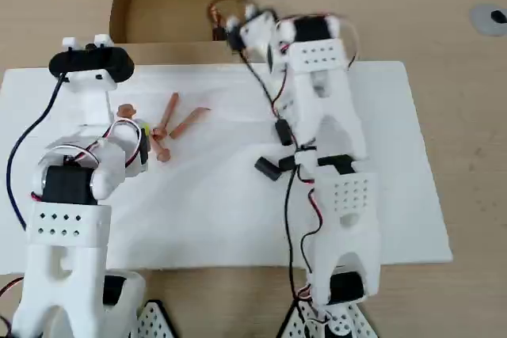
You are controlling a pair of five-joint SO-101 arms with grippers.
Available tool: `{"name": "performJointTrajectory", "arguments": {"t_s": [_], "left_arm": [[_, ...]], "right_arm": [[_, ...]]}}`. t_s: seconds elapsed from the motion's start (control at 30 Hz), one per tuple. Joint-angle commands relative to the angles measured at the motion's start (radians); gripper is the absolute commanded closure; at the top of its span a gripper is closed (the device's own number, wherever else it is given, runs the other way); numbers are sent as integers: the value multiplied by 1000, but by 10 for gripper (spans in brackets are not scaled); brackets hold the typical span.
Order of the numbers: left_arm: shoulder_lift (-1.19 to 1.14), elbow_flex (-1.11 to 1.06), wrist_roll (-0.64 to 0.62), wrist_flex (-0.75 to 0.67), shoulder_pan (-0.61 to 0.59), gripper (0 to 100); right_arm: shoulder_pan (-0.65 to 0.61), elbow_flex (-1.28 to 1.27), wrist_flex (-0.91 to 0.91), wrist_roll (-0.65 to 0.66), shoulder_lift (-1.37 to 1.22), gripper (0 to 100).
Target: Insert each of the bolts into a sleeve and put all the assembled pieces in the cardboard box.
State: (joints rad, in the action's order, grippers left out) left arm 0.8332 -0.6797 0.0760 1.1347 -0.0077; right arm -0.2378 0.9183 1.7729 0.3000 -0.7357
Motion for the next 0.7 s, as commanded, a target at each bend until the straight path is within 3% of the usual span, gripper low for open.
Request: {"name": "performJointTrajectory", "arguments": {"t_s": [0.0, 0.3, 0.67], "left_arm": [[21, 5, 5, -3, 18, 990], [21, -6, 6, -9, 18, 990], [21, -18, 6, -11, 72, 990]], "right_arm": [[19, 183, -8, 12, 50, 810], [125, 131, -215, 12, -85, 810], [136, 130, -218, 12, -206, 810]]}}
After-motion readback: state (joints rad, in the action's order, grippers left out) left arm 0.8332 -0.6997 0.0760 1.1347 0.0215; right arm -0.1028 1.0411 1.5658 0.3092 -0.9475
